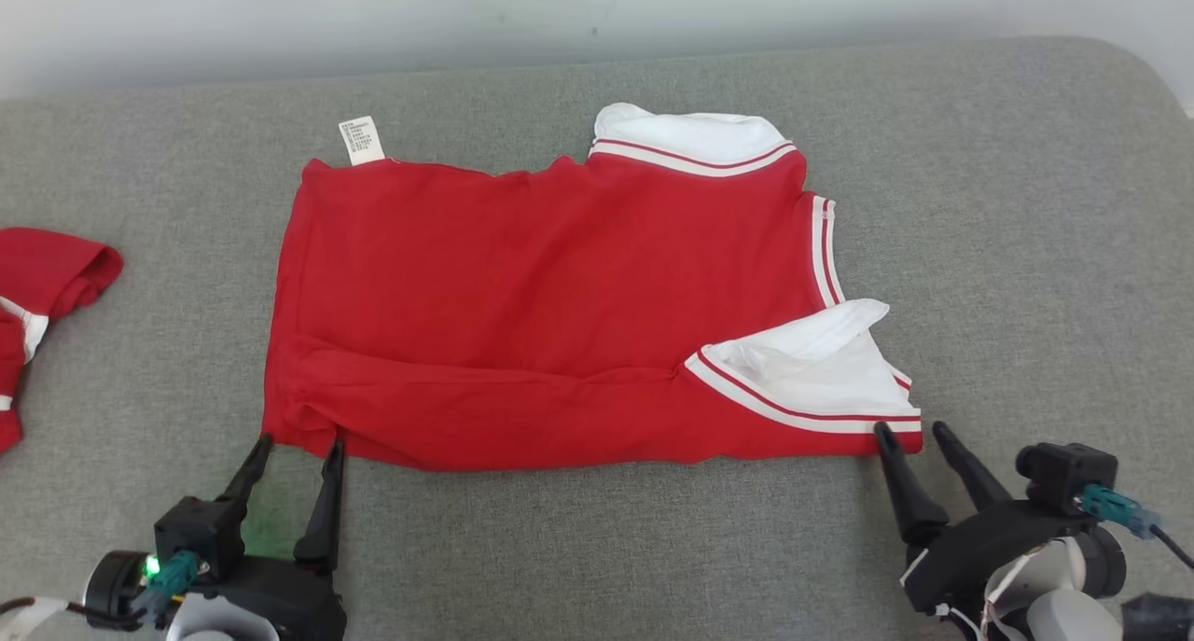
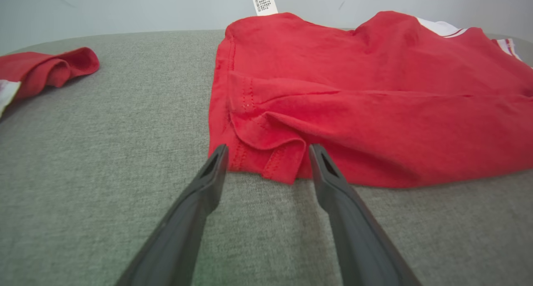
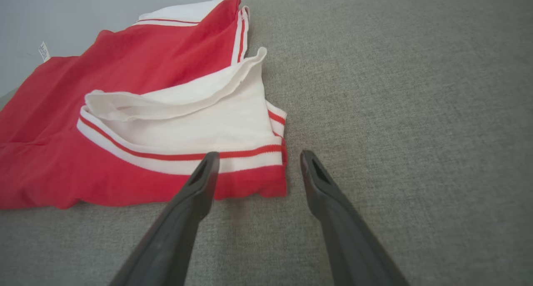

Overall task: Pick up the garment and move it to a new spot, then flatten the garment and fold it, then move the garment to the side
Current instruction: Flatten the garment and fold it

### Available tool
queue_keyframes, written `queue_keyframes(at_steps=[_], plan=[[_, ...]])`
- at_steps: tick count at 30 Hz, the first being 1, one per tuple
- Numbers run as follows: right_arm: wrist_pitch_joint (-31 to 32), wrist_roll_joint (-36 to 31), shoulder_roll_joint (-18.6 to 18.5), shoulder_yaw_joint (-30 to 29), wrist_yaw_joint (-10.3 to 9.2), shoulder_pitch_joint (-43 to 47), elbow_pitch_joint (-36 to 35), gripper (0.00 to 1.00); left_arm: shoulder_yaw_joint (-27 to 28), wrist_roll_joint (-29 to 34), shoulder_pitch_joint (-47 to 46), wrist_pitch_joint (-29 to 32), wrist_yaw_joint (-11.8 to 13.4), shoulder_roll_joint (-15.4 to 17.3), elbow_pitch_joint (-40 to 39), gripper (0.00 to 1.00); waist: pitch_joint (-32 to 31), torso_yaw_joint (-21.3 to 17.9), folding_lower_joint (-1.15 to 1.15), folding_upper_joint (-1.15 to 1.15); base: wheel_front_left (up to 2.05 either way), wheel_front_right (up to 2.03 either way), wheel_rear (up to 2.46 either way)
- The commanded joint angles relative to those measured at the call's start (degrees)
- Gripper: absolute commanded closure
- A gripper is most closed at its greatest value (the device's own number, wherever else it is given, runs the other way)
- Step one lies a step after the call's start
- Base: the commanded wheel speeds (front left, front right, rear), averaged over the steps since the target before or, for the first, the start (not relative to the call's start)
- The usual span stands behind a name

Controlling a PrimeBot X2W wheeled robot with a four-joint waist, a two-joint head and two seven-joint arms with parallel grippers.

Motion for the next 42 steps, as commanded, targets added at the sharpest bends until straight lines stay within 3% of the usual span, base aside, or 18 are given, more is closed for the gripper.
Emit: queue_keyframes(at_steps=[1,12,13,14,15,16,22,29,42], plan=[[0.4,-0.4,0.3,0.3,0.03,-0.5,0.6,0.00,0.1,0.5,-0.7,-0.2,0.0,0.1,0.6,0.00,0.3,0.1,0.00,-0.01,0.00,0.00,0.00],[1.8,-2.3,2.0,1.6,0.03,-3.5,5.0,0.02,0.2,2.4,-4.7,-0.2,-0.4,-0.3,7.5,0.00,1.0,-0.2,0.00,-0.01,0.00,0.00,0.00],[1.8,-2.3,2.2,1.9,0.03,-3.6,5.3,0.22,0.3,2.4,-5.0,-0.2,-0.5,-0.4,8.3,0.00,1.0,-0.2,0.00,-0.01,0.00,0.00,0.00],[1.8,-2.3,2.5,2.0,0.03,-3.6,5.7,0.61,0.4,2.4,-5.3,-0.1,-0.7,-0.5,8.8,0.30,0.9,-0.3,0.00,-0.01,0.00,0.00,0.00],[1.5,-2.3,2.6,2.2,0.03,-3.8,6.0,1.00,0.5,2.5,-5.6,-0.1,-0.8,-0.6,8.9,0.82,0.8,-0.2,0.00,-0.01,0.00,0.00,0.00],[1.4,-2.3,2.7,2.3,0.03,-4.0,6.3,1.00,0.7,2.4,-5.5,-0.1,-1.0,-0.8,9.2,1.00,0.5,-0.2,0.00,-0.01,0.00,0.00,0.00],[-0.2,-1.6,2.2,1.9,0.03,-2.9,6.5,1.00,1.1,2.4,-3.2,-0.1,-2.1,-1.9,9.3,1.00,-1.8,0.5,0.00,-0.01,0.00,0.00,0.00],[0.4,-0.8,0.5,-2.9,0.02,4.2,0.2,1.00,2.3,0.4,3.2,-0.1,-2.9,-3.6,4.7,1.00,-5.6,1.7,0.00,-0.01,0.00,0.00,0.00],[13.8,-3.3,1.8,-13.6,-0.01,23.9,-18.8,1.00,2.2,-2.0,17.9,2.0,0.0,-4.3,-7.0,1.00,-9.4,2.0,0.00,-0.01,0.00,0.00,0.00]])
